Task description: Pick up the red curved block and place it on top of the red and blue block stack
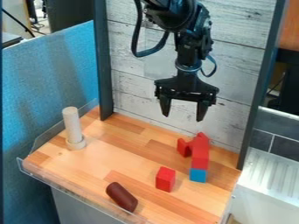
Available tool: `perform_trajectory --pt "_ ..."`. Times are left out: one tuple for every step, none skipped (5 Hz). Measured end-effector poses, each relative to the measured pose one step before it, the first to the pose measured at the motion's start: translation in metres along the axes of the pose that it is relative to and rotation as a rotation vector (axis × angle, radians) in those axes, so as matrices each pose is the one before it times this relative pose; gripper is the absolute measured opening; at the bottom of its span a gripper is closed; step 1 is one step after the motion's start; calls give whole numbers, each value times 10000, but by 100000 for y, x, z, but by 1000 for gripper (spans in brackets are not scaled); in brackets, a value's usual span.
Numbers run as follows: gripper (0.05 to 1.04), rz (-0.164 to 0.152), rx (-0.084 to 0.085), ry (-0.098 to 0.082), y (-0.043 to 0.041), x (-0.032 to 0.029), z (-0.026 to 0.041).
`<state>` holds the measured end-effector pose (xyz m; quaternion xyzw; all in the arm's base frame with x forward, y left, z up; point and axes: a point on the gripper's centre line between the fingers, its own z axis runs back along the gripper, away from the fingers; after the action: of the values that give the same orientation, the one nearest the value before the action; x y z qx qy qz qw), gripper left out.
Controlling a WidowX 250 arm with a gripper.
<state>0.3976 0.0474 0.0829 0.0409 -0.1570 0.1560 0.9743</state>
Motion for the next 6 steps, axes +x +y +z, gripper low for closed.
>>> perform_trajectory --pt "1000 91 62 444 -61 -731 -1463" --pt "1000 686 -6 309 56 472 -867" --pt "1000 1395 -17 299 887 1163 -941" --pt "1000 1071 -222 -152 -254 835 87" --pt "1000 1168 -149 -47 849 713 -1291" --pt "1000 528 0 159 250 495 -1257"
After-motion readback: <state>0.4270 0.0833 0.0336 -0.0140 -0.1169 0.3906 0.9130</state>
